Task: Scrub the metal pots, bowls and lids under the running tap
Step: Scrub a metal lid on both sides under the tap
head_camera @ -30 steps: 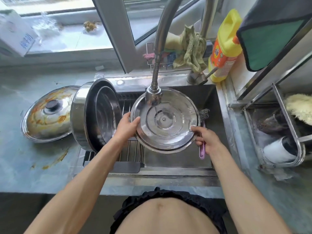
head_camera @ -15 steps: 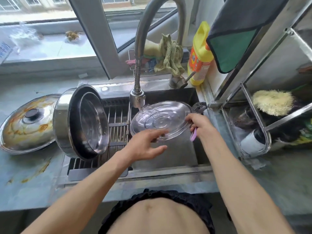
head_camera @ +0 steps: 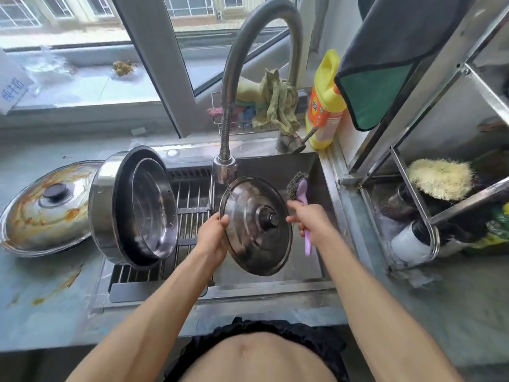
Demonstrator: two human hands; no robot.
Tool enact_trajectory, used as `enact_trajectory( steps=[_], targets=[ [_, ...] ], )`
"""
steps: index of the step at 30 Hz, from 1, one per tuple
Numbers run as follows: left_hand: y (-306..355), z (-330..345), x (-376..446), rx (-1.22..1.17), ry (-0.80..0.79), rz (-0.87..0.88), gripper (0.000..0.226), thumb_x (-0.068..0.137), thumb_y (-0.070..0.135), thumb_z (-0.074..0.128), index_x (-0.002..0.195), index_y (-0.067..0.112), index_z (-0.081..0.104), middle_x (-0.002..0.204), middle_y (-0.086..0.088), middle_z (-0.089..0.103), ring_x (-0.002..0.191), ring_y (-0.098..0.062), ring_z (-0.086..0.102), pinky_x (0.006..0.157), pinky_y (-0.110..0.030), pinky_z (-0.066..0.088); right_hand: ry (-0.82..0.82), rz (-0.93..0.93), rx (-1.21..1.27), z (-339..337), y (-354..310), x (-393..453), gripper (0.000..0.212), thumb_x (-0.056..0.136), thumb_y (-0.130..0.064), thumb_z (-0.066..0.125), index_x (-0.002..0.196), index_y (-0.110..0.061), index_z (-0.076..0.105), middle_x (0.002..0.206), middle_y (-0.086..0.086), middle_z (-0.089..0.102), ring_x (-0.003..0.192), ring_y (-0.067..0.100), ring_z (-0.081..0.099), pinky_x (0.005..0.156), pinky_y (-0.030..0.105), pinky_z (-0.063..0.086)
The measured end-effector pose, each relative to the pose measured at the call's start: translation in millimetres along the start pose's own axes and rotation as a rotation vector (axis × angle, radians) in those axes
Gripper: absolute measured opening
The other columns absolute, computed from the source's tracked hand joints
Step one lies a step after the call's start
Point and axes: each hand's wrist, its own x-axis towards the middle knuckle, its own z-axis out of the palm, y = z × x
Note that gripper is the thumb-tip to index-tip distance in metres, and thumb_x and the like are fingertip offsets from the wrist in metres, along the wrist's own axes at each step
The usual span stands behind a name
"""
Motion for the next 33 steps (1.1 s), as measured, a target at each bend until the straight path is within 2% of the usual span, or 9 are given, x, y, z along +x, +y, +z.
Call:
enact_trajectory(
  steps=[4, 6, 8, 12, 16, 20, 24, 29, 33],
  targets=[
    [-3, -17, 1, -0.253, -0.007, -0.100, 0.019, 0.105, -0.002, 0.042, 0.112, 0.008, 0.057, 0.107, -0.009, 0.072, 0.091, -0.023, 0.069, 0.100, -0.046, 0.054, 0.029, -0.051, -0.088, 18, 18, -5, 0.031, 0.083, -0.036, 0.072, 0.083, -0.006, 0.066, 0.063, 0.005, 0.062, 0.044, 0.017, 0.045, 0.045, 0.026, 0.038],
    [-3, -24, 2, -0.340, 0.004, -0.120, 0.027, 0.103, -0.003, 0.043, 0.124, 0.011, 0.054, 0.113, -0.010, 0.070, 0.084, -0.020, 0.073, 0.091, -0.041, 0.060, 0.056, -0.079, -0.105, 31, 20, -5, 0.040, 0.075, -0.046, 0.074, 0.078, -0.008, 0.065, 0.059, 0.005, 0.060, 0.049, 0.020, 0.050, 0.053, 0.030, 0.045],
    [-1, -27, -5, -0.378, 0.002, -0.117, 0.021, 0.104, -0.003, 0.042, 0.112, 0.009, 0.057, 0.100, -0.009, 0.069, 0.073, -0.018, 0.074, 0.074, -0.036, 0.064, 0.079, -0.095, -0.116, 39, 16, -7, 0.043, 0.075, -0.052, 0.075, 0.077, -0.011, 0.062, 0.059, 0.008, 0.064, 0.048, 0.022, 0.056, 0.053, 0.028, 0.048],
    [4, -31, -16, -0.378, -0.055, -0.100, 0.024, 0.105, -0.002, 0.039, 0.110, 0.008, 0.059, 0.095, -0.011, 0.073, 0.075, -0.020, 0.076, 0.072, -0.038, 0.065, 0.072, -0.134, -0.121, 52, 4, -8, 0.048, 0.075, -0.059, 0.075, 0.078, -0.015, 0.057, 0.065, 0.013, 0.071, 0.053, 0.021, 0.068, 0.060, 0.035, 0.061],
    [7, -29, -17, -0.353, -0.067, -0.098, 0.058, 0.103, -0.009, 0.040, 0.153, 0.018, 0.029, 0.122, -0.020, 0.069, 0.089, -0.025, 0.073, 0.105, -0.050, 0.050, 0.081, -0.124, -0.115, 65, -5, -5, 0.053, 0.075, -0.050, 0.079, 0.095, -0.003, 0.065, 0.063, 0.008, 0.070, 0.049, 0.019, 0.069, 0.068, 0.039, 0.062],
    [10, -34, -17, -0.010, -0.152, -0.095, 0.027, 0.102, -0.006, 0.043, 0.110, 0.014, 0.059, 0.092, -0.005, 0.074, 0.072, -0.016, 0.070, 0.079, -0.036, 0.052, 0.099, -0.149, -0.130, 66, -8, -4, 0.039, 0.076, -0.035, 0.079, 0.092, -0.002, 0.066, 0.066, 0.007, 0.070, 0.053, 0.020, 0.071, 0.069, 0.041, 0.062],
    [25, -41, -8, 0.173, -0.074, -0.043, 0.016, 0.100, 0.009, 0.058, 0.115, 0.015, 0.059, 0.095, -0.003, 0.073, 0.084, -0.018, 0.068, 0.079, -0.034, 0.054, 0.088, -0.216, -0.280, 61, -4, -3, 0.039, 0.069, -0.036, 0.082, 0.067, -0.015, 0.051, 0.068, 0.001, 0.059, 0.078, 0.033, 0.069, 0.076, 0.046, 0.058],
    [50, -41, 0, 0.396, -0.050, 0.086, 0.025, 0.098, 0.013, 0.064, 0.123, 0.017, 0.062, 0.103, -0.003, 0.073, 0.082, -0.016, 0.069, 0.072, -0.032, 0.055, 0.016, -0.268, -0.333, 55, -5, -10, 0.039, 0.072, -0.024, 0.085, 0.096, -0.012, 0.056, 0.099, 0.000, 0.059, 0.094, 0.023, 0.059, 0.084, 0.036, 0.049],
    [50, -39, 2, 0.456, -0.031, 0.090, 0.029, 0.094, -0.004, 0.061, 0.114, 0.017, 0.066, 0.098, -0.007, 0.075, 0.085, -0.022, 0.071, 0.065, -0.037, 0.058, 0.043, -0.307, -0.272, 57, -5, -12, 0.036, 0.075, -0.028, 0.080, 0.095, -0.010, 0.056, 0.092, 0.000, 0.058, 0.087, 0.022, 0.058, 0.074, 0.033, 0.044]
  ],
)
